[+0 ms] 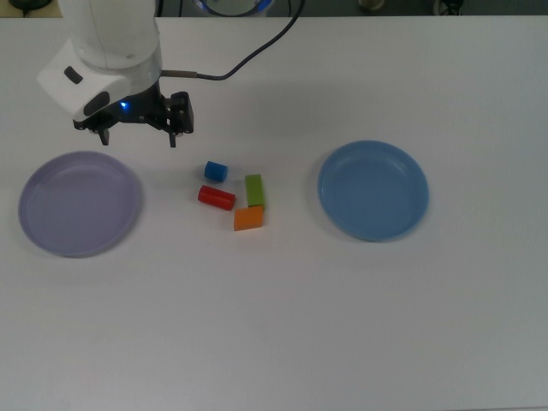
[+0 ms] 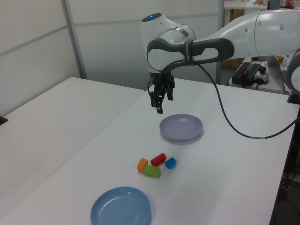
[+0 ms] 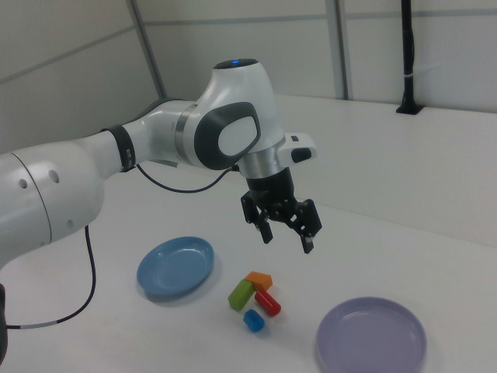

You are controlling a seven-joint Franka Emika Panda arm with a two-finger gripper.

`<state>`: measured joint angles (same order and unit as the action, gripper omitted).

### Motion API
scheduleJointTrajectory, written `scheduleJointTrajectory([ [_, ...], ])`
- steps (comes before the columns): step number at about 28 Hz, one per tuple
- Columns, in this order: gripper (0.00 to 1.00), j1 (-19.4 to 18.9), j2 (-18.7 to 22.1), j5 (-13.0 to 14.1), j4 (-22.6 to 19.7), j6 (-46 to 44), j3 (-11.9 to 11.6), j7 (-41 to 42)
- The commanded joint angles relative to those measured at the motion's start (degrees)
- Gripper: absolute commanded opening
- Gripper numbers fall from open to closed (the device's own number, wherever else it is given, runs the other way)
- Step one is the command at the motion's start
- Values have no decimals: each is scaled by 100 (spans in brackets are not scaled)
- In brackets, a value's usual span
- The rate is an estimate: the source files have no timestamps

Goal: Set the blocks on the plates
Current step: 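Lower the gripper onto the orange block and grasp it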

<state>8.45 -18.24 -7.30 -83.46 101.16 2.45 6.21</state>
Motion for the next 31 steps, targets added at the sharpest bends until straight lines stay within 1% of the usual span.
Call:
scheduleJointTrajectory([
  [1, 100, -80, -38, -35, -48, -79, 9, 82],
  [5, 100, -89, -56, 1, -66, -70, 88, 38],
  [7, 100, -159, -91, 27, -83, -61, 132, -41],
  [10, 100, -352, -232, 1, -92, -52, 132, -199],
  [11, 100, -483, -337, -34, -92, -9, 132, -347],
  [15, 100, -695, -469, -43, -153, 377, 132, -726],
  [17, 100, -818, -609, -70, -215, 623, 132, -1006],
  [20, 100, -933, -768, -87, -215, 712, 124, -1139],
  [24, 100, -959, -970, -149, -224, 923, 124, -1157],
  [31, 100, -968, -1076, -158, -250, 1196, 124, -1333],
])
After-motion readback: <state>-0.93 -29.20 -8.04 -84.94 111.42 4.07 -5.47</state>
